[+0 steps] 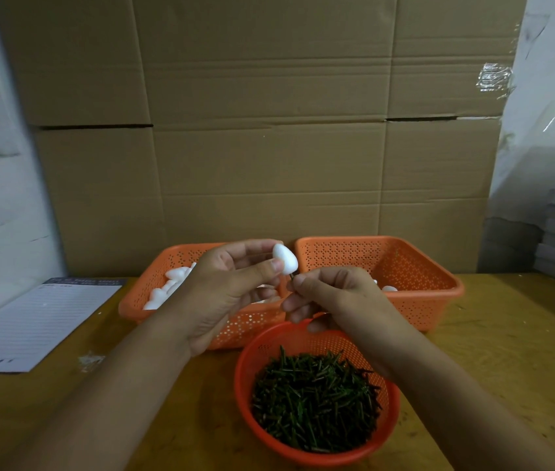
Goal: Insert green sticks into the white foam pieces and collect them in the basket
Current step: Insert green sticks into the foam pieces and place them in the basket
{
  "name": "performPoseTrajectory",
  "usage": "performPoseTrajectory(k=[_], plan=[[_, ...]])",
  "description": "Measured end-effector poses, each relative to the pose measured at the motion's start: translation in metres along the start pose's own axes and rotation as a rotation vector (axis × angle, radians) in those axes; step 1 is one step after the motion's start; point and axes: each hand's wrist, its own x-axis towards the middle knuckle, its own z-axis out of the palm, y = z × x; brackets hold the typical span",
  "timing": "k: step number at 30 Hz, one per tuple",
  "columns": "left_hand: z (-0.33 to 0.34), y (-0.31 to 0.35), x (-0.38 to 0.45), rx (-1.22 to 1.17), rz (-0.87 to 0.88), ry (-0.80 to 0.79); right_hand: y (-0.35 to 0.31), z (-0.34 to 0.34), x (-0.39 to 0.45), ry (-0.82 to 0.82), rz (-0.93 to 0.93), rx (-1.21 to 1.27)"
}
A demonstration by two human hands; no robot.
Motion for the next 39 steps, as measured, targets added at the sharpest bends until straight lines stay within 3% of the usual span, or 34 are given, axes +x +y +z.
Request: performPoseTrajectory(k=[9,30,39], plan=[[0.004,0.0,0.0,-0.019,0.009,0.015,-0.001,0.001,0.0,0.127,-0.074,0.013],[0.003,-0.004,0.001,0.059,0.064,0.022,0.0,0.003,0.0,0.081,-0.074,0.01],[-0.007,-0.004,0.011,-0.262,-0.074,0.17,0.001,-0.003,0.002,0.081,-0.005,0.109]])
